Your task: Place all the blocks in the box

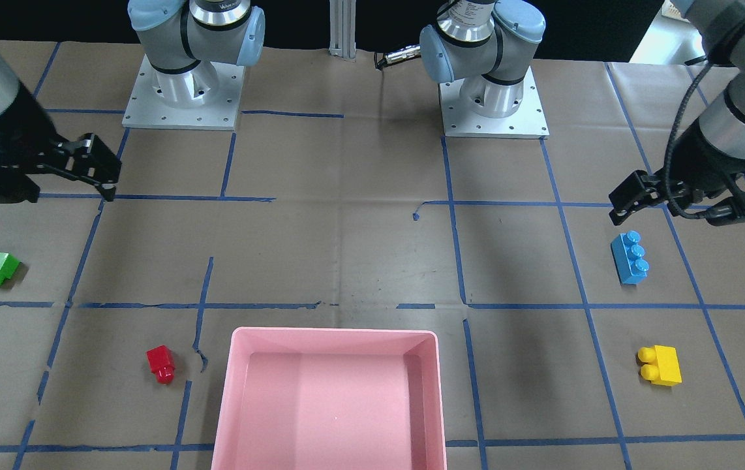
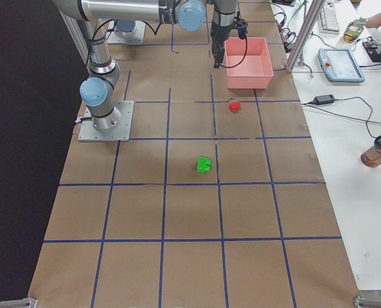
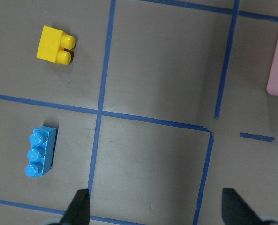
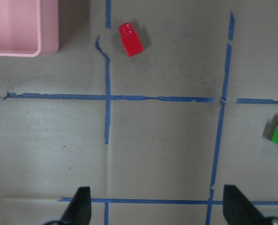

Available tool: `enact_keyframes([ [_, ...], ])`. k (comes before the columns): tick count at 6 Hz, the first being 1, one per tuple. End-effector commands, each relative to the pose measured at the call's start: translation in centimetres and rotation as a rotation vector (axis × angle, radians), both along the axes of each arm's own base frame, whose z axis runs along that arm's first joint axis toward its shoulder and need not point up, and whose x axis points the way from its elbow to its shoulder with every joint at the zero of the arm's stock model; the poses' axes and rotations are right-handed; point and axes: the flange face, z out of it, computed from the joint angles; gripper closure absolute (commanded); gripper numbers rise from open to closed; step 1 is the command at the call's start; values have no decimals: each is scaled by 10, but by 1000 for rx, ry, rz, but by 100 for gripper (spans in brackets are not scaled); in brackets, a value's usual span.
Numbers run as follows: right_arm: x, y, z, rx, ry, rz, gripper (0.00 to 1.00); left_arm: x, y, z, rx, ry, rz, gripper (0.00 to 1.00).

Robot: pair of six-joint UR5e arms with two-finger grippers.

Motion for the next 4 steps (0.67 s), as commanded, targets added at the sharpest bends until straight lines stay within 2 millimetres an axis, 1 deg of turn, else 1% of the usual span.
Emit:
enact_keyframes([
  [1, -94, -5, -12, 27, 49, -66, 0, 76, -8, -50, -9, 6, -200, 1],
  [2, -152, -4, -20, 24, 69, -89, 0, 114, -10, -76, -2, 16, -295, 1],
  [3, -212, 6, -28, 34, 60, -78, 0, 130, -19, -109, 1, 25, -396, 1],
  [4, -259, 14, -38, 31, 56, -71, 0, 155, -7, -153, 11, 36, -359, 1],
])
